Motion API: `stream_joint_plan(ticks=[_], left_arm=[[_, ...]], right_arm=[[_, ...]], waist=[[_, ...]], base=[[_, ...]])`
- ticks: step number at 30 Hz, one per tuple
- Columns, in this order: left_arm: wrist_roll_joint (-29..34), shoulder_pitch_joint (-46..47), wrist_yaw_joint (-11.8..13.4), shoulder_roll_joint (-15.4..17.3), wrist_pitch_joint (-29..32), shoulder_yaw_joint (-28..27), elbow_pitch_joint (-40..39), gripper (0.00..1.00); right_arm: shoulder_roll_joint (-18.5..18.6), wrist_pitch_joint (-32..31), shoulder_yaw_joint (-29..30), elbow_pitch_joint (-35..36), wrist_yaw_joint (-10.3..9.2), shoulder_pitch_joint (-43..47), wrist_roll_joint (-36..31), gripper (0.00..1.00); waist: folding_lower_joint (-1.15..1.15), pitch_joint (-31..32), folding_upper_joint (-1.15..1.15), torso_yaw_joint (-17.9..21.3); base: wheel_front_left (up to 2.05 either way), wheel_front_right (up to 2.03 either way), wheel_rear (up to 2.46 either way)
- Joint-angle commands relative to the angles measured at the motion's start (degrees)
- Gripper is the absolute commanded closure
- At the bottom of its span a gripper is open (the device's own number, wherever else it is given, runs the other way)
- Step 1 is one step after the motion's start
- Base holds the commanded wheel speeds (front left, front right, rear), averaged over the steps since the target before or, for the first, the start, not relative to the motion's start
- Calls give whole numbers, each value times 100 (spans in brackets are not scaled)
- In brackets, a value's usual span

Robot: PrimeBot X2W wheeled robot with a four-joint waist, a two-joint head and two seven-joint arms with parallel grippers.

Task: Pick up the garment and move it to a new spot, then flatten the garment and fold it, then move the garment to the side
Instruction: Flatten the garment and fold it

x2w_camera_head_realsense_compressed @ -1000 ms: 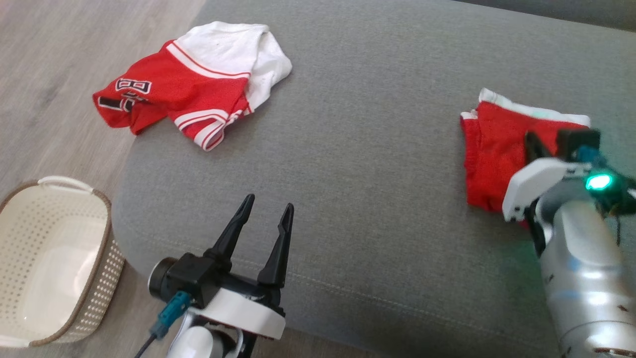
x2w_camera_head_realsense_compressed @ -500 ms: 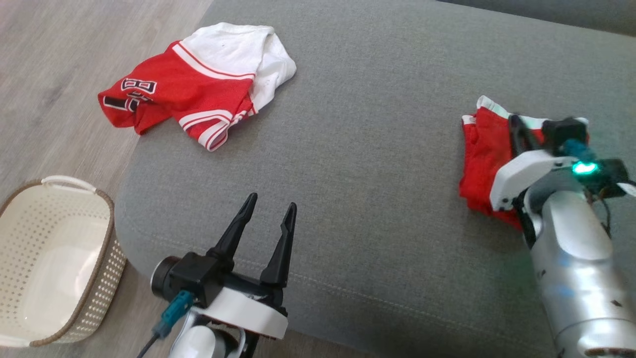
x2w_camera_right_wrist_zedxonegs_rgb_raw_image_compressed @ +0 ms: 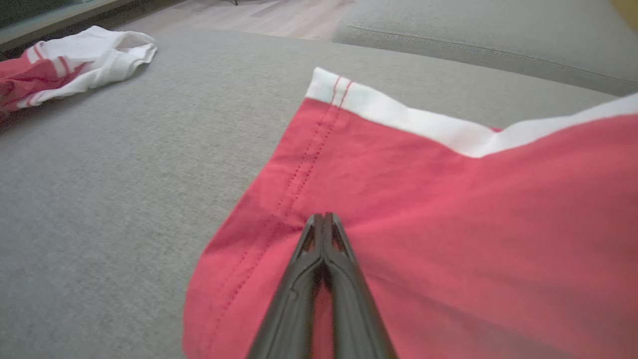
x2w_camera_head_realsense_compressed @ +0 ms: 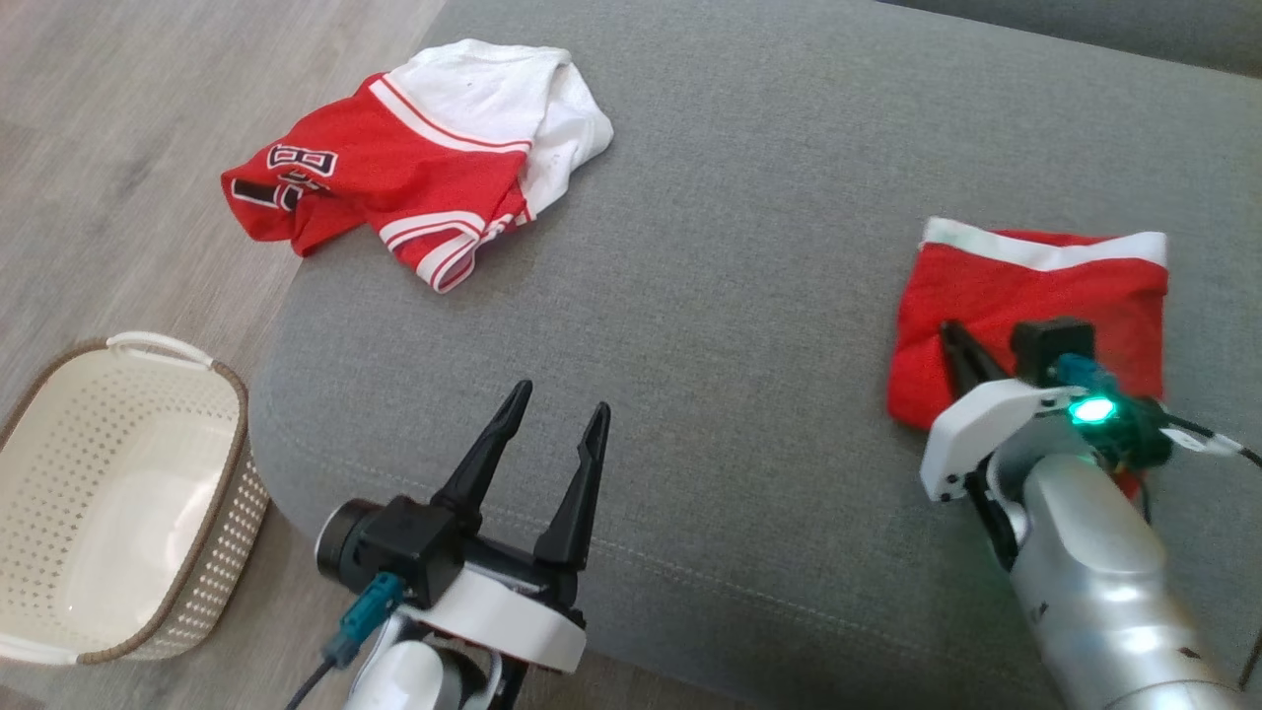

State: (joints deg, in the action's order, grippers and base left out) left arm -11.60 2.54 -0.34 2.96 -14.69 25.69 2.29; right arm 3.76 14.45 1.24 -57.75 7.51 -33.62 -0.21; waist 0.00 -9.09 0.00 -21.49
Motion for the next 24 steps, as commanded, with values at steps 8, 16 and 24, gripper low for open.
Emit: stream_joint_plan(ticks=[8,16,24], left_arm=[[-34,220,89,-8,-30,-147,-153,0],[-9,73,179,-8,-30,-304,-248,0],[-20,-248,375,-8,-30,-889,-571,0]], right_arm=[[-88,54,-946,216,-2,18,482,100],[-88,54,-1415,1432,-2,440,937,0],[-88,54,-1172,3014,-2,1118,921,0]], waist=[[0,90,0,30],[0,299,0,377],[0,534,0,936]], base=[[0,0,0],[0,0,0],[0,0,0]])
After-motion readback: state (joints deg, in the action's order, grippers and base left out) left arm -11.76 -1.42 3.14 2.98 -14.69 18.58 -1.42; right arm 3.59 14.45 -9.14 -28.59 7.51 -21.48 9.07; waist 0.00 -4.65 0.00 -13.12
